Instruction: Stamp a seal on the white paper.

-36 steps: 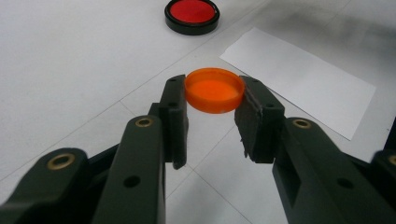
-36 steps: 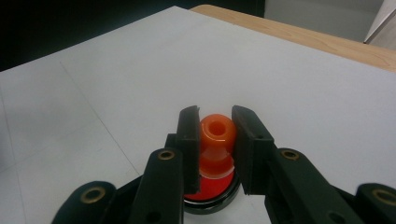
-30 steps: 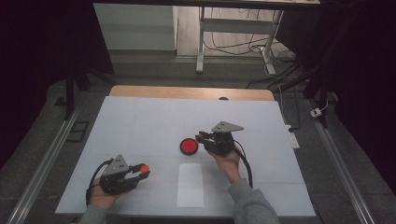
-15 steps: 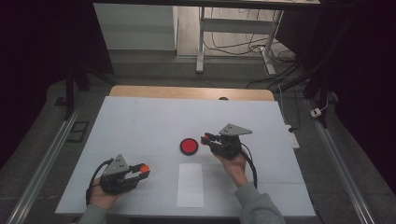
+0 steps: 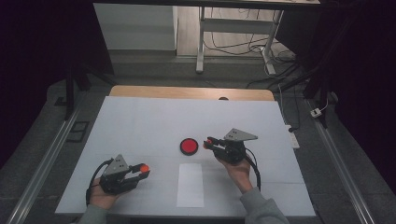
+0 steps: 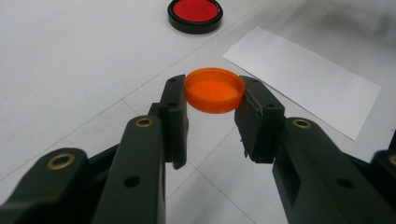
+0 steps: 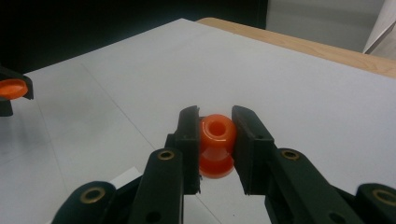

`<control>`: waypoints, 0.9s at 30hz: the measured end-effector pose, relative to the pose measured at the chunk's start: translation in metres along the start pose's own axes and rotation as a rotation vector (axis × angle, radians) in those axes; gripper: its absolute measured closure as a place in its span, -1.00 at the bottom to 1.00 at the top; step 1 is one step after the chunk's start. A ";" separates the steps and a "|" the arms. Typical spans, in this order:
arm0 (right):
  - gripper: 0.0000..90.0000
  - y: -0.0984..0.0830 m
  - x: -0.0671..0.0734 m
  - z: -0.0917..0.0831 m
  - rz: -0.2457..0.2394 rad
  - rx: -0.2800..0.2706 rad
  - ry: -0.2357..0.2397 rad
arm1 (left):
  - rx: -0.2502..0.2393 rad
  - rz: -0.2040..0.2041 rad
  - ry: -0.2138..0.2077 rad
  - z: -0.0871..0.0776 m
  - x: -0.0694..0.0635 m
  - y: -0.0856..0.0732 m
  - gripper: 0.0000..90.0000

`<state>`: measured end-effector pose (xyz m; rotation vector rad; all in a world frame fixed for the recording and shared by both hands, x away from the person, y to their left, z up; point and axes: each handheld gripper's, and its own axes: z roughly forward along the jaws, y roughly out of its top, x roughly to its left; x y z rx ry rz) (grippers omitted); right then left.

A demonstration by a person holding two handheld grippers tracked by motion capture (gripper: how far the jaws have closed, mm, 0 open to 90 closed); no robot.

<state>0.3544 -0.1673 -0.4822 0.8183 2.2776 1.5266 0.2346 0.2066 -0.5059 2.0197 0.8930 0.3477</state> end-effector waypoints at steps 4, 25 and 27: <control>0.62 -0.003 0.002 -0.003 0.000 -0.003 0.005 | 0.000 0.001 -0.001 0.000 0.000 0.000 0.44; 0.62 -0.016 0.023 -0.007 -0.004 0.010 0.105 | 0.003 0.005 -0.003 0.001 -0.001 0.000 0.44; 0.62 -0.018 0.024 -0.008 -0.002 0.013 0.110 | 0.004 0.005 -0.004 0.001 -0.001 0.000 0.44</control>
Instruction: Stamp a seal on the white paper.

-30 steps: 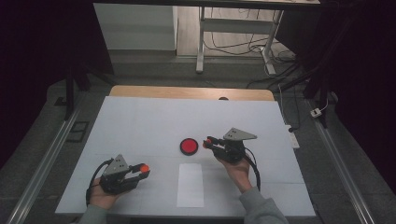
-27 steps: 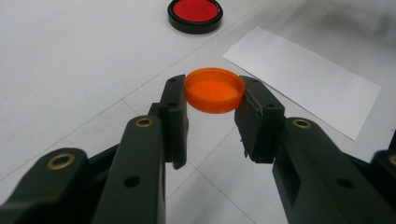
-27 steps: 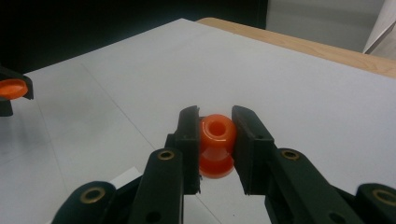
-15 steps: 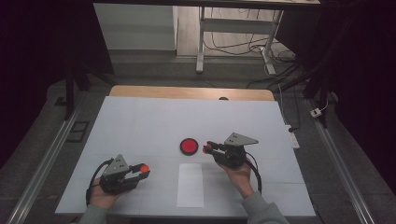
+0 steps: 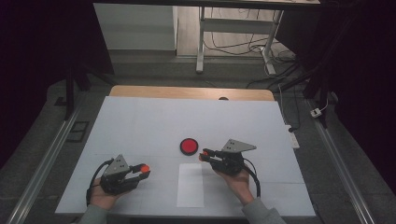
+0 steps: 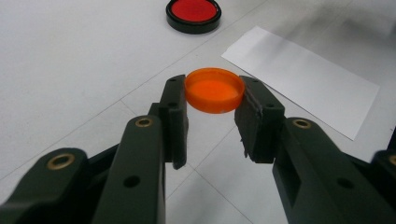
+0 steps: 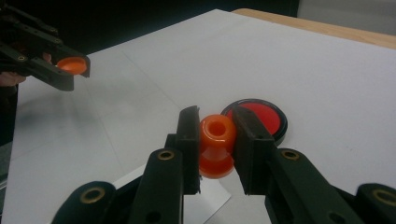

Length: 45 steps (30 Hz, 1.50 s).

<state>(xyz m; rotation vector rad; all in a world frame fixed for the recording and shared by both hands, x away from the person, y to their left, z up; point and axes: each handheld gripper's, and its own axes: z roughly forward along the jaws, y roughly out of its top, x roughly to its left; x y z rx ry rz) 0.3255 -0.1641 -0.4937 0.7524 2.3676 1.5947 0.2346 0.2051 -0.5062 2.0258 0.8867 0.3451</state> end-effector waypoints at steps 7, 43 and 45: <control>0.62 -0.004 0.004 -0.002 -0.004 0.012 0.018 | -0.001 -0.001 -0.001 0.000 0.000 0.000 0.44; 0.62 -0.013 0.041 0.001 -0.040 0.096 0.115 | 0.000 0.001 -0.004 -0.001 0.000 0.000 0.44; 0.62 -0.015 0.042 0.002 -0.043 0.102 0.114 | 0.000 0.001 -0.004 0.000 0.000 0.000 0.44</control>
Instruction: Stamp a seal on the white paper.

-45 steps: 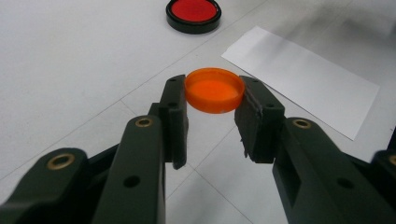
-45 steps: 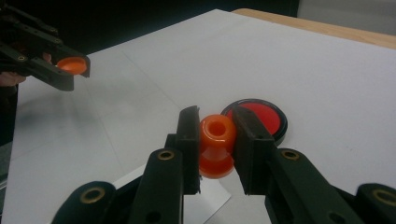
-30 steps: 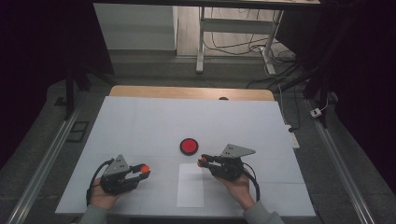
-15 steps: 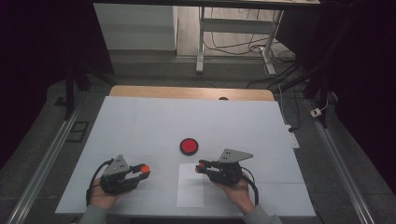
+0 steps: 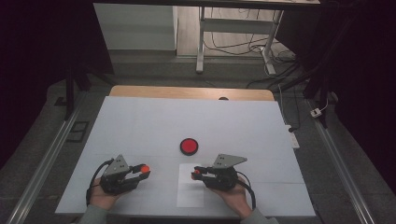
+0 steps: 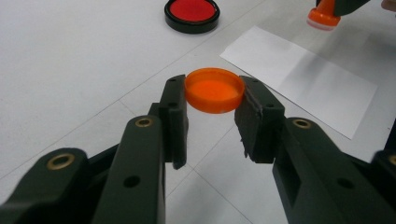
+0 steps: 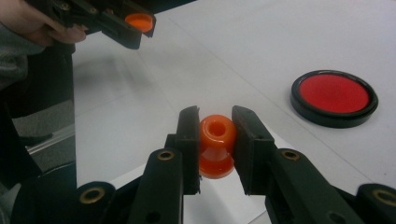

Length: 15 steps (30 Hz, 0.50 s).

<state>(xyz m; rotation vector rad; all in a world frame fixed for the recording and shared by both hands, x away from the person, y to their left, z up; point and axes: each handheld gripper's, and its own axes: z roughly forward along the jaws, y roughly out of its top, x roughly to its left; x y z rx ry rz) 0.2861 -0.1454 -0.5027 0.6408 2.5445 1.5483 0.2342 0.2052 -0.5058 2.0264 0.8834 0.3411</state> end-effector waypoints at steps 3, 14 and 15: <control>0.62 -0.001 0.001 0.002 -0.002 0.020 0.003 | 0.000 0.000 0.000 0.000 0.000 0.000 0.44; 0.62 -0.005 0.002 0.010 0.005 0.050 0.006 | 0.002 0.001 -0.002 0.000 0.000 0.000 0.44; 0.62 -0.005 0.002 0.011 0.004 0.054 0.009 | 0.002 0.001 -0.002 0.000 0.000 0.000 0.44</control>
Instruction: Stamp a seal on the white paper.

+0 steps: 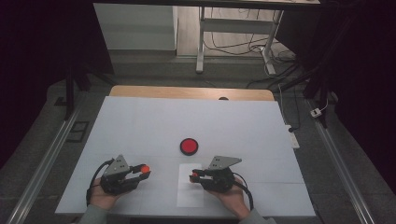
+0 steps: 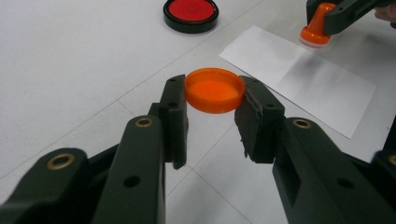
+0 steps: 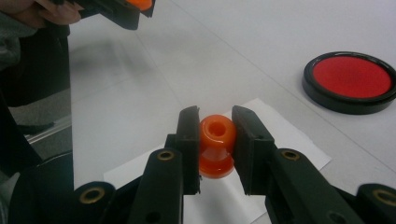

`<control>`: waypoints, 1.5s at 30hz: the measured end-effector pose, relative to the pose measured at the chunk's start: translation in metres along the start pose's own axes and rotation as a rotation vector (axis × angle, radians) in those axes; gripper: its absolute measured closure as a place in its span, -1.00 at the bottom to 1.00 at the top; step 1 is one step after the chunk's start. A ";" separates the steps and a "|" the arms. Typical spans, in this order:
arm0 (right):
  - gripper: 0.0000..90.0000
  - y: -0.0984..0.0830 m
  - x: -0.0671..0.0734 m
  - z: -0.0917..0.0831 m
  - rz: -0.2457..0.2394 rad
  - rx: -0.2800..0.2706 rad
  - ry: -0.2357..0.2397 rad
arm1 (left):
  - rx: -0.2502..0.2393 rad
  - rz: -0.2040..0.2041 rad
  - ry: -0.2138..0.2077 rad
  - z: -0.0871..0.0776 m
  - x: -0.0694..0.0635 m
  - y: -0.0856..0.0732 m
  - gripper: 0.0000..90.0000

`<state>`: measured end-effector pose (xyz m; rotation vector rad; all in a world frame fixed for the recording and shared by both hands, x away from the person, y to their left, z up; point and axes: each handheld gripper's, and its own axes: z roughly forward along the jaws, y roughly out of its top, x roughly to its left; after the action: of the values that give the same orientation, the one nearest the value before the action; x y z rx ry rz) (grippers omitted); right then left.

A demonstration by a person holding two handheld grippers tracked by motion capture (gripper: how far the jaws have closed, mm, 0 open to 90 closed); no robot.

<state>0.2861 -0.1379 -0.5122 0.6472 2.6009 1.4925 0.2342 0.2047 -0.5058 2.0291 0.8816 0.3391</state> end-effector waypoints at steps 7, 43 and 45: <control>0.62 -0.002 0.000 0.007 -0.007 0.025 -0.007 | 0.001 0.000 -0.002 0.000 0.000 0.000 0.44; 0.62 -0.005 0.000 0.024 -0.063 0.101 -0.048 | 0.005 0.001 -0.006 0.001 0.000 0.000 0.44; 0.62 -0.005 0.000 0.025 -0.068 0.104 -0.051 | 0.006 0.001 -0.005 0.001 0.000 0.000 0.44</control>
<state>0.2906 -0.1203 -0.5296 0.5921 2.6481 1.3113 0.2348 0.2039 -0.5067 2.0351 0.8792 0.3323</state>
